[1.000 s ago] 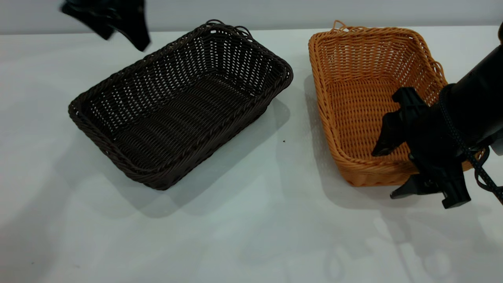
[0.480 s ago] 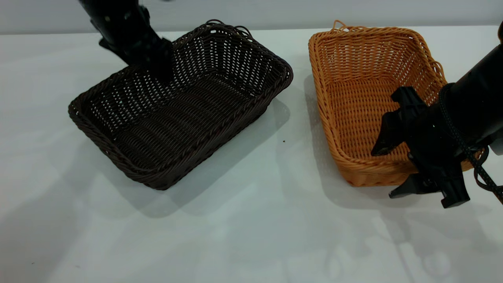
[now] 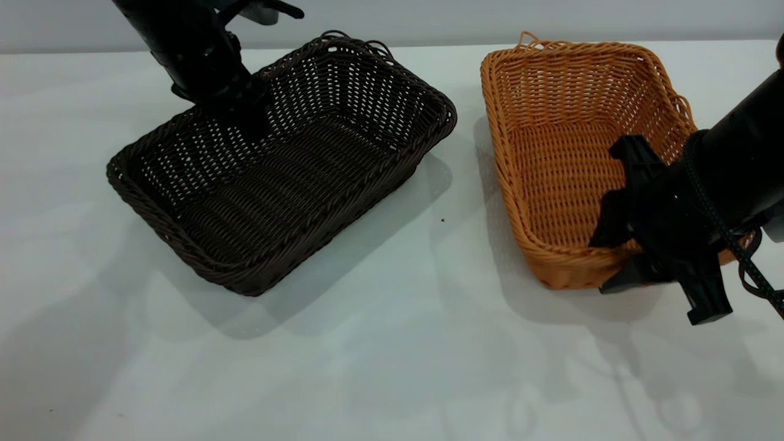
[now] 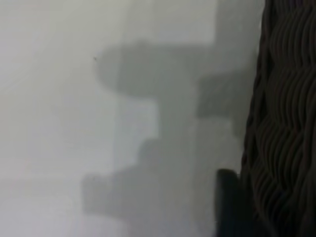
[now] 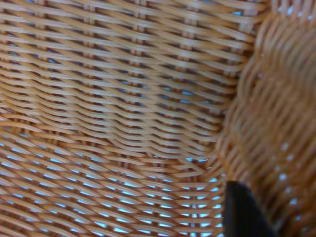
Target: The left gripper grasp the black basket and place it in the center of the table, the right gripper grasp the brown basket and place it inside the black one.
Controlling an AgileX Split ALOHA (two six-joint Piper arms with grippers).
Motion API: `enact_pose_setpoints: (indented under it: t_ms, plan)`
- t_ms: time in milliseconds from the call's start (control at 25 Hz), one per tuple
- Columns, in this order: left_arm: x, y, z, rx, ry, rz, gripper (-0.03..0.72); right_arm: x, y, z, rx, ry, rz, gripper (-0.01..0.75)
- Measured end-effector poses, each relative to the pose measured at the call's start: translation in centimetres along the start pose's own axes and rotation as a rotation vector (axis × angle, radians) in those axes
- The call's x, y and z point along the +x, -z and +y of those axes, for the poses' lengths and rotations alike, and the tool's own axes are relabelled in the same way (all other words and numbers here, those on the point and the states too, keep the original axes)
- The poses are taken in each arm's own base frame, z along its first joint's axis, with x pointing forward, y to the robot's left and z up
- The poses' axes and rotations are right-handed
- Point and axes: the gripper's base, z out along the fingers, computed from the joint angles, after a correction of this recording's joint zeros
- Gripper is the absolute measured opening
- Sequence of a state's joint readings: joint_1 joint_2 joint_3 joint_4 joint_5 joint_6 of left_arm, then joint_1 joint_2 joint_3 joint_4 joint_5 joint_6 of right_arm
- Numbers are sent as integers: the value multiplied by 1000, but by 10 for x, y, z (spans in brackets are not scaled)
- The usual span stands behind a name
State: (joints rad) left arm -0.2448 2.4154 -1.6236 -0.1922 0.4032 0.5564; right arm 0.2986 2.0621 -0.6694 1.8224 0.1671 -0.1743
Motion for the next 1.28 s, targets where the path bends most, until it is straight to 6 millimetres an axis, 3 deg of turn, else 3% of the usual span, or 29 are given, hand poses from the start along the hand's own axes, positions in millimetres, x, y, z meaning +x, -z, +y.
enact_pose_setpoints:
  t_ms: [200,440,640,800,920,1120,1280]
  plan:
    - [1,0,0,9,-2,14,87,0,0,1,-4,-19,-6,66]
    - [1,0,0,11,8,10,78,-6,12,10,-59,-38,29,64]
    - [0,0,-1,14,-57,3,78,-33,42,41,-208,102,-20,64]
    - [-7,-1,-13,17,-264,-28,78,-60,72,73,-347,280,-77,64]
    - [-17,-2,-34,10,-529,-63,78,-69,88,88,-430,375,-30,64]
    - [-36,-4,-75,-22,-990,-140,78,-65,97,94,-462,552,88,64]
    - [-43,-3,-96,-17,-1093,-193,78,-59,97,91,-452,620,141,64]
